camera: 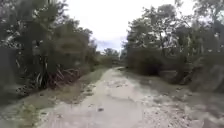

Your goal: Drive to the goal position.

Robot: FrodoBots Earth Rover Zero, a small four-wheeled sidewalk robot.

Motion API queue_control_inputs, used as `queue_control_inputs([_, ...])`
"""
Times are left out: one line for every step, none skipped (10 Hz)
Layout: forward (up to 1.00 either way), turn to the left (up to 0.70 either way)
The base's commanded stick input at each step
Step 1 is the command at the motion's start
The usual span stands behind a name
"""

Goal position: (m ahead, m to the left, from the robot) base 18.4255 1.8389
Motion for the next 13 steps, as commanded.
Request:
queue_control_inputs([0.7,0.0])
queue_control_inputs([0.7,0.0])
queue_control_inputs([0.7,0.0])
queue_control_inputs([0.7,0.0])
queue_control_inputs([0.7,0.0])
queue_control_inputs([0.7,0.0])
queue_control_inputs([0.7,0.0])
queue_control_inputs([0.7,0.0])
queue_control_inputs([0.7,0.0])
queue_control_inputs([0.7,0.0])
queue_control_inputs([0.7,0.0])
queue_control_inputs([0.7,0.0])
queue_control_inputs([0.7,0.0])
